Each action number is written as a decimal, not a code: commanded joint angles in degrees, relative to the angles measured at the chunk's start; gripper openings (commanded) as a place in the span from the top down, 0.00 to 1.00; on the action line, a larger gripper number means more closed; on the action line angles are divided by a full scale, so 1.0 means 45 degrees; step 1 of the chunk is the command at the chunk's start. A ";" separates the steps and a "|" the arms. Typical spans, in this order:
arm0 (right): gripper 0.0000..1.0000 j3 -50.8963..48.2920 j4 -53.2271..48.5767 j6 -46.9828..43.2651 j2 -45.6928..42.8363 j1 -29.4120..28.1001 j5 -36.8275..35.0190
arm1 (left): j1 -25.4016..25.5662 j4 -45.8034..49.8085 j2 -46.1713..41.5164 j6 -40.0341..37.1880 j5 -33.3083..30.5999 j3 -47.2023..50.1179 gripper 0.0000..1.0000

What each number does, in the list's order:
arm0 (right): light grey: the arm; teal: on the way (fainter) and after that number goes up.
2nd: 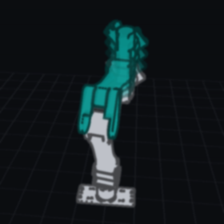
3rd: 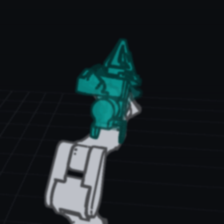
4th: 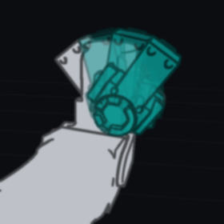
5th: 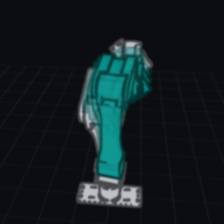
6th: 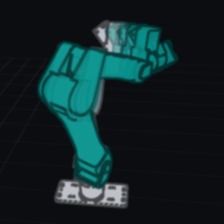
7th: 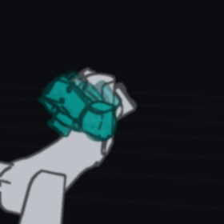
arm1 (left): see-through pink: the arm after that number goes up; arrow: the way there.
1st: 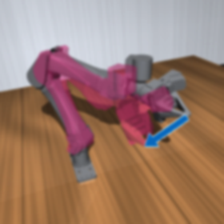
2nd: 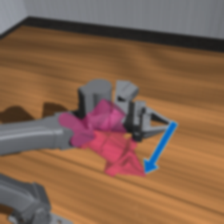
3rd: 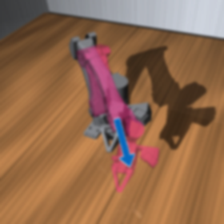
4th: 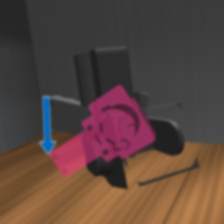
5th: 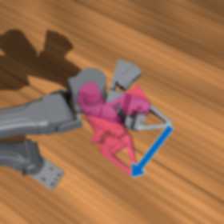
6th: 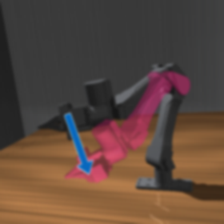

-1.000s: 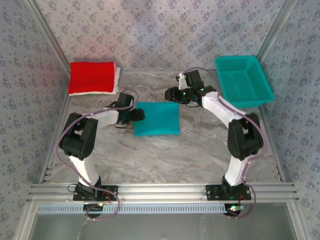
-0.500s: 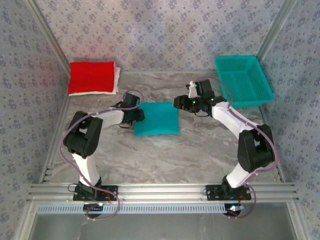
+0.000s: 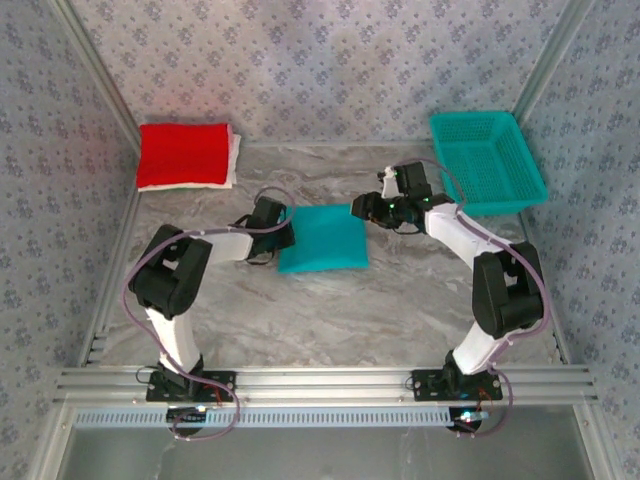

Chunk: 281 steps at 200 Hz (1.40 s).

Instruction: Fold and stack the t-shirts

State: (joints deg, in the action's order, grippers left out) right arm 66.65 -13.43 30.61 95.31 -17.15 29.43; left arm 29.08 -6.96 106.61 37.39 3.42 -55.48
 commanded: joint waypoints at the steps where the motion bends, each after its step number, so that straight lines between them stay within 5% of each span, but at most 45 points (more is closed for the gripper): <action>1: 0.51 -0.0290 -0.0075 0.0071 0.0033 0.0297 0.0315 | 0.0006 -0.0404 -0.0134 -0.0246 0.1580 0.0796 1.00; 72: 0.50 -0.1482 0.0149 -0.0200 -0.0661 0.0828 0.0862 | -0.2129 0.1130 -0.1267 -0.2785 0.2110 -0.0291 1.00; 129: 0.28 -0.2666 0.1741 -0.1364 -0.1700 -0.0783 0.0111 | -0.2569 0.4935 -0.0473 -0.6790 -0.0347 -0.4852 1.00; 281: 0.19 -0.2842 0.2047 -0.1371 -0.1197 -0.1770 -0.1012 | -0.5379 0.9994 0.4090 -0.9455 0.1707 -1.6384 1.00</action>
State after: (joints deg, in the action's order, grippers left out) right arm 54.50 -4.08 24.73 88.42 -25.17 26.48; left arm 5.89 32.16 122.48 -1.98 8.32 -120.22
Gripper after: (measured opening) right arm 0.807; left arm 0.051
